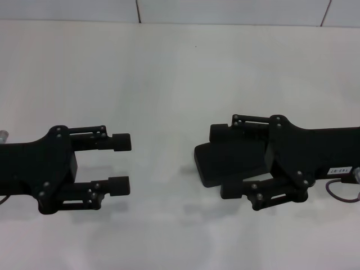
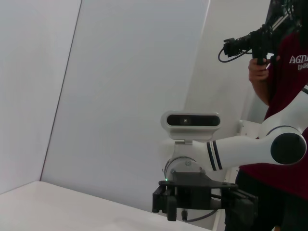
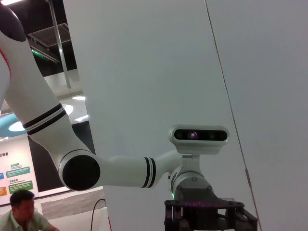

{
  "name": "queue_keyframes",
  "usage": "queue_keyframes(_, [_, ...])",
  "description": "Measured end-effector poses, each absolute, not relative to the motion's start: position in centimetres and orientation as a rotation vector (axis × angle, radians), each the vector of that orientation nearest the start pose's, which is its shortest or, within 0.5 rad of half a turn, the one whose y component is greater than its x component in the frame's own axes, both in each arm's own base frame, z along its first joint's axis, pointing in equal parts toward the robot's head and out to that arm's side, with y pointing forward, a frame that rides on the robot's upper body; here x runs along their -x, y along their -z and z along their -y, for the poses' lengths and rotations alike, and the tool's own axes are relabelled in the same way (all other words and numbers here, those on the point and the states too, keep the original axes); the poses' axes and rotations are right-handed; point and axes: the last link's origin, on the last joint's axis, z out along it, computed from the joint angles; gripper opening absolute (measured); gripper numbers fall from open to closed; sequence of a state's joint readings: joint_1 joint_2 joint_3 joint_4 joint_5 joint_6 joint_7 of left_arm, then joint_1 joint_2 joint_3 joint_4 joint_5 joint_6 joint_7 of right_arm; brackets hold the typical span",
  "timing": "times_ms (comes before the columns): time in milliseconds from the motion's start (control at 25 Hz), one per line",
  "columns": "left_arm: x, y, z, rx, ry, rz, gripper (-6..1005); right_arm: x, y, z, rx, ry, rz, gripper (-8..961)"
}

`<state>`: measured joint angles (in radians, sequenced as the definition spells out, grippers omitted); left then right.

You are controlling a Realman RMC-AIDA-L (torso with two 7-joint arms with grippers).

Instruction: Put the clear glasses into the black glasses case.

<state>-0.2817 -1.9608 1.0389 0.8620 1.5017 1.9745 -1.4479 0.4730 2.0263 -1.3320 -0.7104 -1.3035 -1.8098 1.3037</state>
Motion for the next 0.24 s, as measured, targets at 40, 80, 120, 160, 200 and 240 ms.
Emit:
queue_keyframes(40, [24.34, -6.00, -24.98, 2.930, 1.151, 0.381, 682, -17.62, 0.75, -28.19, 2.993, -1.345, -0.167, 858])
queue_keyframes(80, [24.34, -6.01, -24.98, 2.930, 1.151, 0.380, 682, -17.62, 0.74, -28.19, 2.993, -1.345, -0.166, 858])
queue_keyframes(120, [24.34, -6.02, -24.99, 2.930, 1.151, 0.378, 682, -17.61, 0.73, -28.20, 2.993, -1.345, -0.165, 858])
queue_keyframes(160, [24.33, -6.03, -25.00, 2.930, 1.150, 0.376, 682, -17.60, 0.73, -28.20, 2.993, -1.346, -0.165, 858])
queue_keyframes(200, [24.33, -6.03, -25.00, 2.930, 1.150, 0.376, 682, -17.60, 0.73, -28.19, 2.994, -1.346, -0.164, 858])
queue_keyframes(240, [24.34, -6.00, -25.01, 2.934, 1.145, 0.377, 682, -17.60, 0.73, -28.18, 2.995, -1.346, -0.164, 858])
